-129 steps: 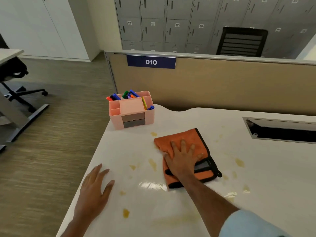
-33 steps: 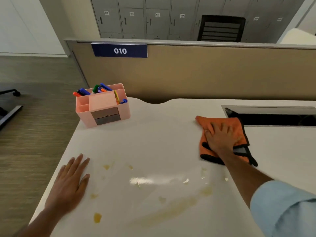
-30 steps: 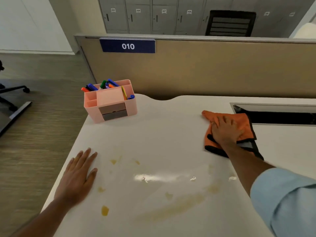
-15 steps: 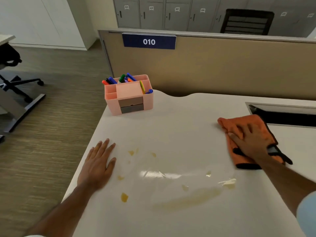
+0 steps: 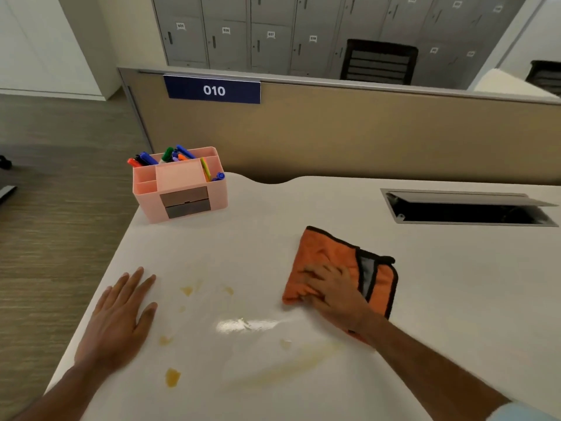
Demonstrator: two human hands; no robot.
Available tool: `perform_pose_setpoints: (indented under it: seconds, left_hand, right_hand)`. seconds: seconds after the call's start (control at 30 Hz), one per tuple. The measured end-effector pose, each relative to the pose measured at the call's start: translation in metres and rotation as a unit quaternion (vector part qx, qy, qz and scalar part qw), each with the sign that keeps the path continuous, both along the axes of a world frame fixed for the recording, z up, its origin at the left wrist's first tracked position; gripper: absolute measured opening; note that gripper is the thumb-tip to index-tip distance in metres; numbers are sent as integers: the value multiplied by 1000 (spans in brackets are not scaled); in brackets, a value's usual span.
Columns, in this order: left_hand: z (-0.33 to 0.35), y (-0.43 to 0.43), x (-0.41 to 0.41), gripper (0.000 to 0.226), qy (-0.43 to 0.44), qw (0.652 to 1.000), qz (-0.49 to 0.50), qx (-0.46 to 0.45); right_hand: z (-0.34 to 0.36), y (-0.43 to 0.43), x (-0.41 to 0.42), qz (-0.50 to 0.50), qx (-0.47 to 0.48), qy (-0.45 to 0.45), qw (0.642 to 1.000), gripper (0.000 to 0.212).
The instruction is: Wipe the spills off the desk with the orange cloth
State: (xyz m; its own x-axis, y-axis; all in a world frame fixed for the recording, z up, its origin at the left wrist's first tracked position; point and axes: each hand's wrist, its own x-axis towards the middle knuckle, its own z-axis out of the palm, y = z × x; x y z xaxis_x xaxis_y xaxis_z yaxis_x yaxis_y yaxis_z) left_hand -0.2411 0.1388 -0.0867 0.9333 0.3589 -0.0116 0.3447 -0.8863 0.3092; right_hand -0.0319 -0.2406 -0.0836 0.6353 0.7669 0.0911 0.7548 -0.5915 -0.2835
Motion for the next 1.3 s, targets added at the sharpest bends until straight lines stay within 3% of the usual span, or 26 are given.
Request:
perform_pose_setpoints:
  seconds: [0.07,0.23,0.33,0.43,0.53,0.63,0.7,0.83,0.93,1.17,1.3]
  left_hand:
    - [1,5,2,78,4,1000,-15,-4]
    - [7,42,25,85,24,994,-107,-8]
    - [3,62,39,83,51,988,-144,11]
    - [1,47,64,71,26,987,-156,6]
    - [1,35,68,67,11,989,-145,-1]
    - [-2,39,61,68,2,990,-140,9]
    - [-3,40,62,68,-4,990,-141,10]
    - [-6,40,62,62,-14,991,-135,1]
    - [-6,41,60,59,-41,992,-116,-32]
    - [-3,36,55,55,-86,989,-90,-78]
    - [-2,36,52,55,-92,989,-78,-80]
  right_hand:
    - [-2,-40,1,-30,-19,-2,999,44]
    - [2,-75,54,-306,-74,-11,949,54]
    - [-9,-40,55,-337,-61,16,939,62]
    - [-3,-17,36,-315,-81,-25,945,57]
    - [-3,13,-15,-186,-40,-61,980,50]
    - [-10,18,-53,-104,-29,-68,992,42]
    - [-7,9,-38,-135,-24,-67,988,45]
    - [-3,23,8,-335,-46,-35,940,51]
    - [5,67,11,-359,-83,-42,929,58]
    - [-1,166,-103,-94,-52,-30,994,53]
    - [0,122,-111,-72,-29,-76,994,48]
